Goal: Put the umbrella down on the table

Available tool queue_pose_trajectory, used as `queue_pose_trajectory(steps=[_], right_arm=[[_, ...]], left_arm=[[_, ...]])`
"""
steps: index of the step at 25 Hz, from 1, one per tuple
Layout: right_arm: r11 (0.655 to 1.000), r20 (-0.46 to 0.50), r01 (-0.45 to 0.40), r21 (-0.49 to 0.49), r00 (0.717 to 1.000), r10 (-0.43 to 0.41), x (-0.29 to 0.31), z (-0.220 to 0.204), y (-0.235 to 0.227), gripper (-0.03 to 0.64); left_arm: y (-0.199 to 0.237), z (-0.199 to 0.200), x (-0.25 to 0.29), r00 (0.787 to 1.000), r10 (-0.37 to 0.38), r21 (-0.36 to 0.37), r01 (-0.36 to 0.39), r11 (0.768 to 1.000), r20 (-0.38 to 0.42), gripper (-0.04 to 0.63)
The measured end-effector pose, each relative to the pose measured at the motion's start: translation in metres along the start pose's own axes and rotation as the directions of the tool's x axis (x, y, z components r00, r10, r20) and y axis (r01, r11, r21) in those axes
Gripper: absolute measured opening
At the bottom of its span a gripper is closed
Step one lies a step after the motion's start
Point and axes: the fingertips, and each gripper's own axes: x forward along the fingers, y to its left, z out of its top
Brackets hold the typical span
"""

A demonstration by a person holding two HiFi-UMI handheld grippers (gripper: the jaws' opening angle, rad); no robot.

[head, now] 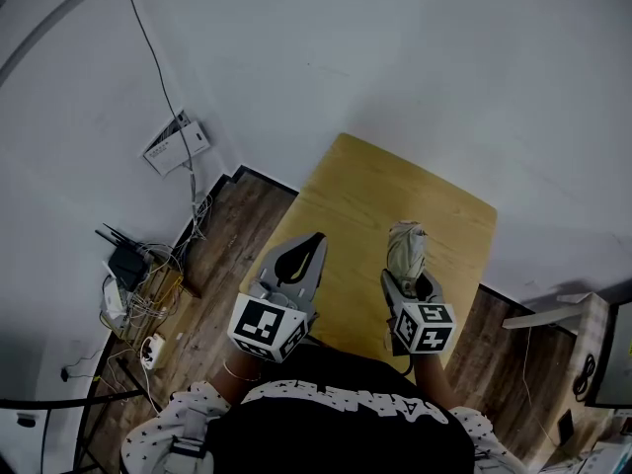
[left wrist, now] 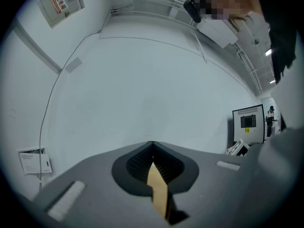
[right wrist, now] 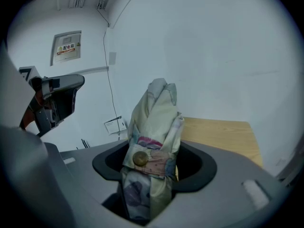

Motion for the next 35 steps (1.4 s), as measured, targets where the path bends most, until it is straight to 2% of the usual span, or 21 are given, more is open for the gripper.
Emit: queue_pose_trajectory(steps=[17,24,35], right_arm=[[0.999,-0.085,0.018,0.038,0.996,-0.015,0.014,-0.020,-0.009,0.287],[0.998,-0.128,0.030,0.058,0.992,-0.023,0.040,-0.029,-0.011,0.287],[0.998,-0.163,0.034,0.044,0.986,-0.026,0.054,-0.040,-0.014,0.287]], left_arm=[[0.004,-0.001,0.004,1.000,0.010,-0.014,-0.010,1.000,-0.008,0.000],[0.022,-0.009,0.013,1.000,0.021,-0.026,-0.021,0.999,-0.018,0.000],[0.025,-0.011,0.010,0.999,0.038,-0.030,-0.039,0.999,-0.023,0.000]])
